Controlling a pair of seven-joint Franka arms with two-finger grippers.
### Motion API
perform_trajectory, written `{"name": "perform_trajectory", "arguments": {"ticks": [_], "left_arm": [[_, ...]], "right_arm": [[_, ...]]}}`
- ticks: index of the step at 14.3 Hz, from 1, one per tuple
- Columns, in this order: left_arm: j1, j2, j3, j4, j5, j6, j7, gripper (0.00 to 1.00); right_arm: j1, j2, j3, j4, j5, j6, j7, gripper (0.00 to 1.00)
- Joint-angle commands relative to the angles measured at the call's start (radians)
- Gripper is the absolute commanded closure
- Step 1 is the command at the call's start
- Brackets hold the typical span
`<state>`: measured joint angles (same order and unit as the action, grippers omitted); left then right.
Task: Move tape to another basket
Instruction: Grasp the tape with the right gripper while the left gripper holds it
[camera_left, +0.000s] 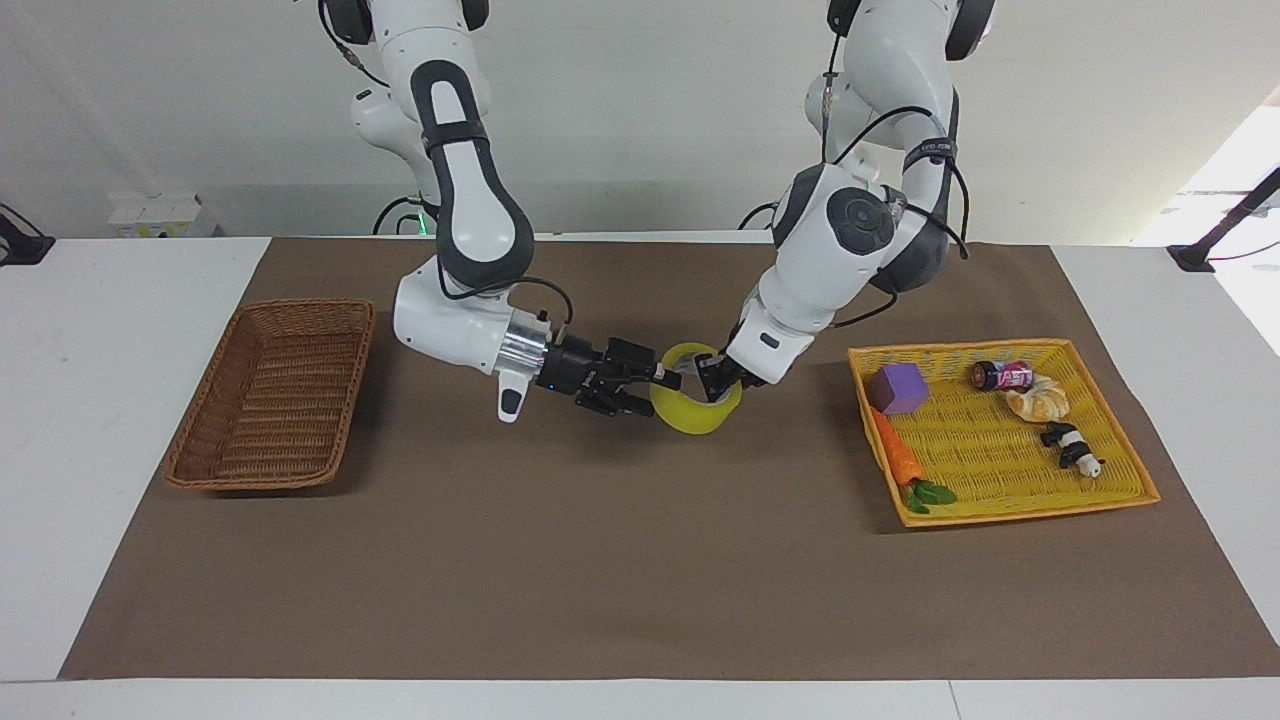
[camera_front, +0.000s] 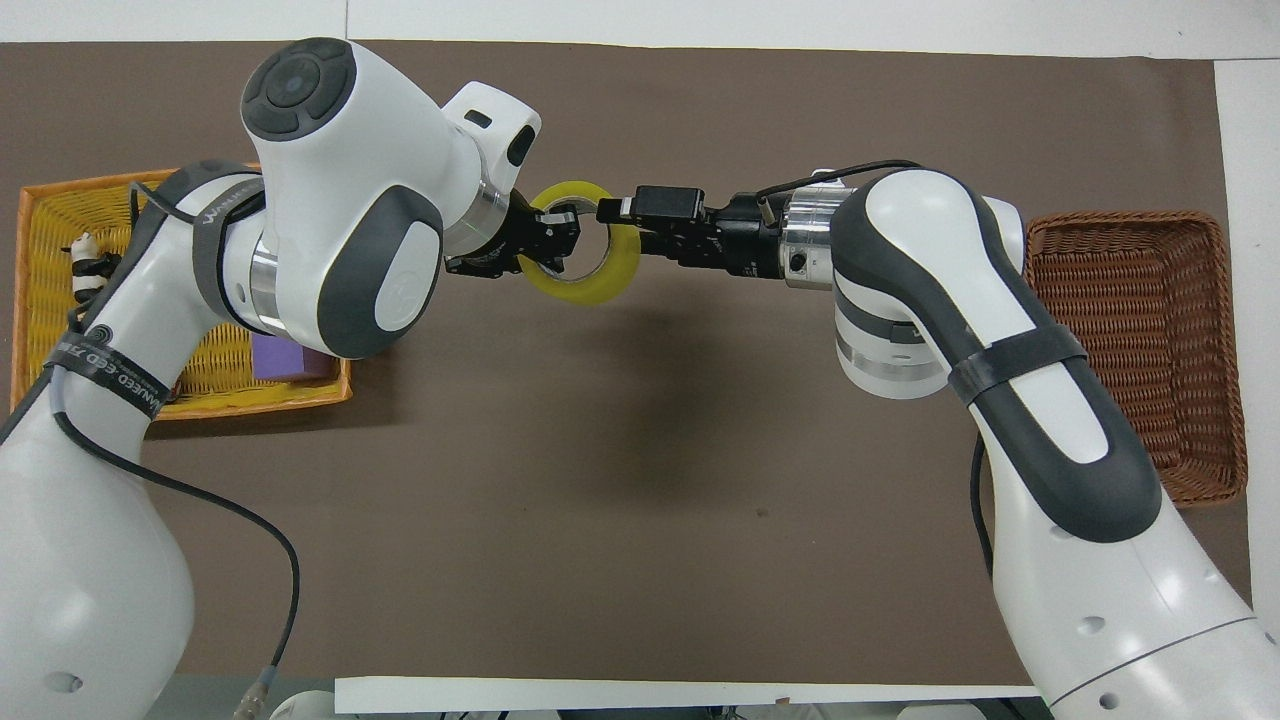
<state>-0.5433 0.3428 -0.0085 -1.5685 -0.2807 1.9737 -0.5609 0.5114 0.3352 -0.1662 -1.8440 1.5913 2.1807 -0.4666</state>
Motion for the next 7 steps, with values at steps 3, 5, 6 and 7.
{"name": "perform_trajectory", "arguments": {"ticks": [3,5,6,7], "left_arm": [[-0.018,-0.028,0.019,-0.019,-0.011,0.001,-0.011,1.0],[-0.018,-0.028,0.018,-0.021,-0.011,0.001,-0.011,1.0],[-0.018,-0.028,0.019,-0.021,-0.012,0.001,-0.011,0.99],[-0.017,-0.028,0.018,-0.021,-0.015,0.001,-0.011,0.97]], "right_arm": [[-0.004,-0.013,-0.003,-0.015,0.019,-0.004,0.009,0.85],[-0.005,-0.013,-0.004,-0.015,0.018,-0.005,0.008,0.99],[-0.005,-0.013,-0.004,-0.015,0.018,-0.005,0.006,1.0],[-0.007,-0.013,-0.004,-0.015,0.018,-0.009,0.005,1.0]]}}
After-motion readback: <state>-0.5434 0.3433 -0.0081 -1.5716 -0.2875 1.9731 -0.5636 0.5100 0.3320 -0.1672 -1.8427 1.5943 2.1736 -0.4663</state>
